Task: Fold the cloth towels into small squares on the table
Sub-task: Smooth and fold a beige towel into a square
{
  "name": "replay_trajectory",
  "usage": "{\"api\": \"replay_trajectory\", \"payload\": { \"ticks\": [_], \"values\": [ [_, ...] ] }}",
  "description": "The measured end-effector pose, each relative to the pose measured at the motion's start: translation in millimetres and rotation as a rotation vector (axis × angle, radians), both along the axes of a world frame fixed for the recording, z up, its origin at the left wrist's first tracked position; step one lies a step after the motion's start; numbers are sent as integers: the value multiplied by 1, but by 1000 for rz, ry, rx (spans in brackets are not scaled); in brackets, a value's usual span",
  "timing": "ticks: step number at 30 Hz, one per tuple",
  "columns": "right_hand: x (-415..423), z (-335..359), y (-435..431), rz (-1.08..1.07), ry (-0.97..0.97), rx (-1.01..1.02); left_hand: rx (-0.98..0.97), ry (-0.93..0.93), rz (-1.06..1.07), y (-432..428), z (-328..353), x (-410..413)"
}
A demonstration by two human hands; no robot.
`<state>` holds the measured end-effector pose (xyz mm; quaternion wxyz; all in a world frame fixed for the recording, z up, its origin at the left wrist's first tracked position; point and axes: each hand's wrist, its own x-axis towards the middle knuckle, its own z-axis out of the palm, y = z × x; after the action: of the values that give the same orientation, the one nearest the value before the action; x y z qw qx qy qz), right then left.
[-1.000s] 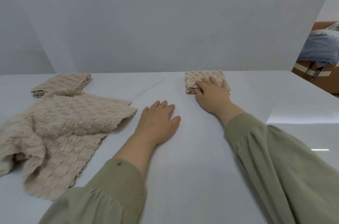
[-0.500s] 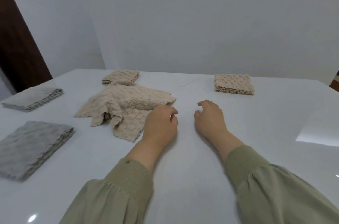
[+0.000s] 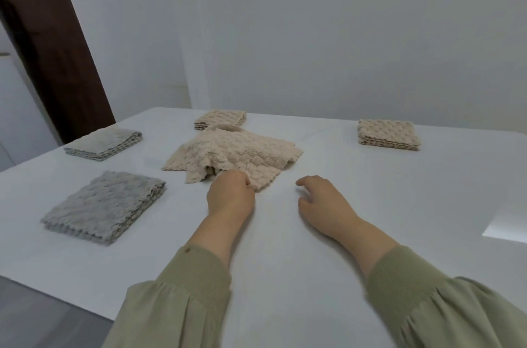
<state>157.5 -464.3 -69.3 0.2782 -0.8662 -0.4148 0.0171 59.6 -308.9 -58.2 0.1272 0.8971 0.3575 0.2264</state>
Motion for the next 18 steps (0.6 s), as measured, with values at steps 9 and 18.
{"api": "replay_trajectory", "payload": {
  "ticks": [9,18],
  "values": [
    [13,2,0,-6,-119,140,-609,-240,-610,-34,20,-6],
    [20,7,-12,-300,66,610,10,-466,-171,-4,12,-2]
  ]
}}
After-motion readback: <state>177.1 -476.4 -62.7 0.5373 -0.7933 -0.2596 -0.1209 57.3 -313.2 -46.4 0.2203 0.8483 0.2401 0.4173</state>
